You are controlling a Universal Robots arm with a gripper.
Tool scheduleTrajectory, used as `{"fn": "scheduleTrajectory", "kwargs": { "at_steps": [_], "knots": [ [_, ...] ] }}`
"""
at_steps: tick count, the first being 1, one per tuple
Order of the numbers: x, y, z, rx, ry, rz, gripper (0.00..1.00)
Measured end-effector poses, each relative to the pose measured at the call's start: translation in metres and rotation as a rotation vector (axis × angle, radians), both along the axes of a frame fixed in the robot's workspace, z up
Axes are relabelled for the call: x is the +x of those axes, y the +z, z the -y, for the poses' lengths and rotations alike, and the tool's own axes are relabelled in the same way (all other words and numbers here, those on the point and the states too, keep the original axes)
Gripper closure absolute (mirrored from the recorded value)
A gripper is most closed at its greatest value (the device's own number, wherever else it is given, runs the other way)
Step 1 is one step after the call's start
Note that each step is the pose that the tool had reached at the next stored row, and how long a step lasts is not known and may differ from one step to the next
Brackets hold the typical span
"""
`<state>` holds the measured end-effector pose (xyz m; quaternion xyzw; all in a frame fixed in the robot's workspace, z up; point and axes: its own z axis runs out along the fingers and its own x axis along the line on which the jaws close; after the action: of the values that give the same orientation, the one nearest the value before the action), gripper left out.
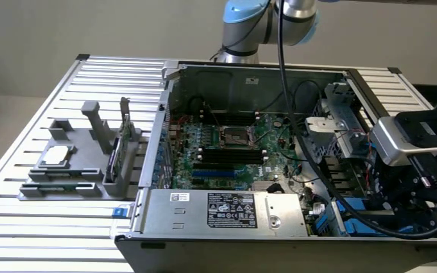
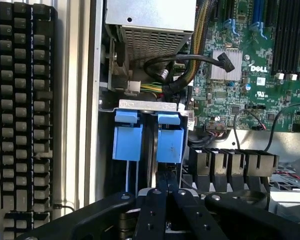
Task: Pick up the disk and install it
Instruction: 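Insert the disk into the insertion slot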
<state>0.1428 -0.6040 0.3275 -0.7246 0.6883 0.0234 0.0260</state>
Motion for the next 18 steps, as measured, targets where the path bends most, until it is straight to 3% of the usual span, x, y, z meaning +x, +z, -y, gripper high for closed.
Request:
{"fn": "scheduleTrajectory", "kwargs": {
  "at_steps": [3, 12, 18],
  "knots": [
    [0.000, 0.0034, 0.0001, 0.0013, 0.000, -0.0004, 0.89],
    [0.000, 0.0268, 0.0000, 0.0007, 0.000, -0.0029, 0.89],
    [0.000, 0.0275, 0.0001, 0.0008, 0.000, -0.0029, 0.89]
  ]
}}
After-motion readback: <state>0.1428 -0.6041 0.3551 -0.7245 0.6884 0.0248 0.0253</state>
